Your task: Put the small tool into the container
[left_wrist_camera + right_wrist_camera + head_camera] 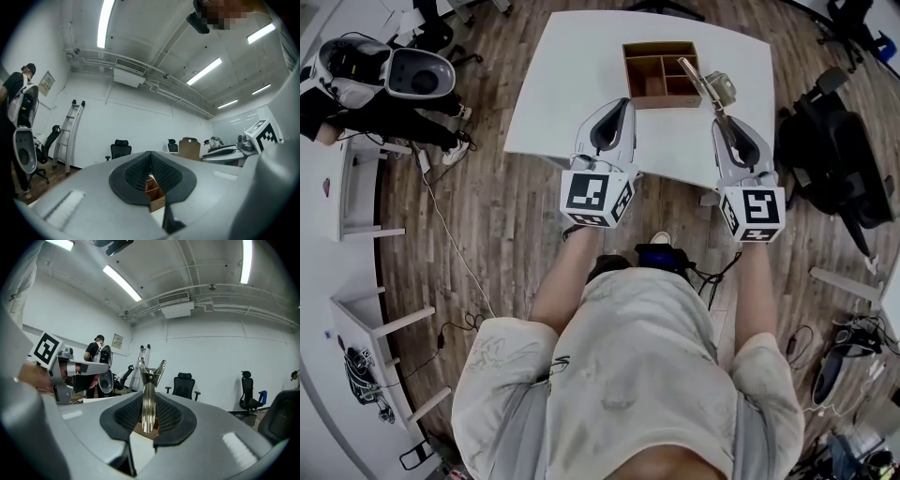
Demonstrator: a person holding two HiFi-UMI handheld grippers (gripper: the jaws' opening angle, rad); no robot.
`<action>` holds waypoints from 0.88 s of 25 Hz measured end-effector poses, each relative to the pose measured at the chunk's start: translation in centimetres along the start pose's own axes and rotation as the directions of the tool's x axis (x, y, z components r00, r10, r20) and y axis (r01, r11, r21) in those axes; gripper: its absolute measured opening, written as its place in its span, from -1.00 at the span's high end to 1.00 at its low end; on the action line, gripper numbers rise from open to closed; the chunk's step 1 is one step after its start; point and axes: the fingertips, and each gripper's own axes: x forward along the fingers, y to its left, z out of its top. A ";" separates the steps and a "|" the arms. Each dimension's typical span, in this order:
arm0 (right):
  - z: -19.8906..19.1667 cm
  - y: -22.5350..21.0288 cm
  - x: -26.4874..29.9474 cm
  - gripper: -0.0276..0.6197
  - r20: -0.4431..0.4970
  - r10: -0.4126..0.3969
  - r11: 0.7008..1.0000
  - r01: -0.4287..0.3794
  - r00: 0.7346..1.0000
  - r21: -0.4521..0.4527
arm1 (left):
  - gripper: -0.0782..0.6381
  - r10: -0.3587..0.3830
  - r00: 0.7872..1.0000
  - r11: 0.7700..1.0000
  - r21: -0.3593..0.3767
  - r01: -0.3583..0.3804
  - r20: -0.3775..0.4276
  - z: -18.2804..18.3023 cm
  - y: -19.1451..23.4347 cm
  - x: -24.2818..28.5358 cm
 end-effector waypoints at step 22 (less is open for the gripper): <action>-4.4 -2.7 36.4 0.67 -0.151 0.105 0.990 -0.117 0.983 -0.074 | 0.78 0.012 1.000 0.999 -0.035 -0.013 -0.024 -7.3 27.0 22.8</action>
